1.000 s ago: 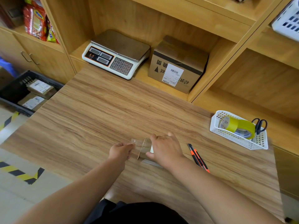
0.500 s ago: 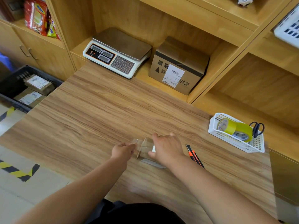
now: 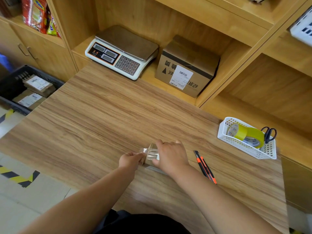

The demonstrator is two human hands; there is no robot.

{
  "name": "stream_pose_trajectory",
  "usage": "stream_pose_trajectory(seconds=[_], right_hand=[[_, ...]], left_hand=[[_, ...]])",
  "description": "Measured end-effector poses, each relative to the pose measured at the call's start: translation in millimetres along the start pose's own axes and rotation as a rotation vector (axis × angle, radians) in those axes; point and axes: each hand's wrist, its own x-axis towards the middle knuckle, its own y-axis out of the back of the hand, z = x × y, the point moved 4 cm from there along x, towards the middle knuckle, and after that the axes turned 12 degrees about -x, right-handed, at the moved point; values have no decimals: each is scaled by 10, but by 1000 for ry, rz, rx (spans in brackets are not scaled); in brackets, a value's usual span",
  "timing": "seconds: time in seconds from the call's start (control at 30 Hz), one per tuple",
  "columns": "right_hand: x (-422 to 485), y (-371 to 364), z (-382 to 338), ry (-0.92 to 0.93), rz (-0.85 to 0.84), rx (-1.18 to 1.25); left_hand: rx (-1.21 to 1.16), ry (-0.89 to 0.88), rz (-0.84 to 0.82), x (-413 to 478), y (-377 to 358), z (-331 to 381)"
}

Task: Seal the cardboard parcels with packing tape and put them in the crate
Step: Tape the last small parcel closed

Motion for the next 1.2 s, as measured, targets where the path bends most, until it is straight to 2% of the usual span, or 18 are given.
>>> stream_pose_trajectory(seconds=[0.3,0.5,0.67,0.73,0.77,0.87,0.93,1.07,1.2], right_hand=[[-2,-31,-2,2,10,29],[1,-31,15,11,11,41],[-12,-40,16,20,21,46],[-10,-39,24,19,28,47],[-10,-40,22,19,30,49],[-10,-38,11,14,35,65],[-6,-42,17,6,41,75],[-12,-52,29,3,41,65],[-19,-54,37,17,36,77]], left_hand=[[81,46,-5,48,-33,-109],[105,14,-23,73,-60,-96],[451,-197,-16,35,-18,74],[464,-288,-66,-63,-55,123],[388,-299,-83,-124,-57,141],[81,-186,-242,-349,-160,129],[172,-97,-325,-428,-238,48],[284,-30,-327,-325,-230,58],[313,-103,-388,-245,-286,212]])
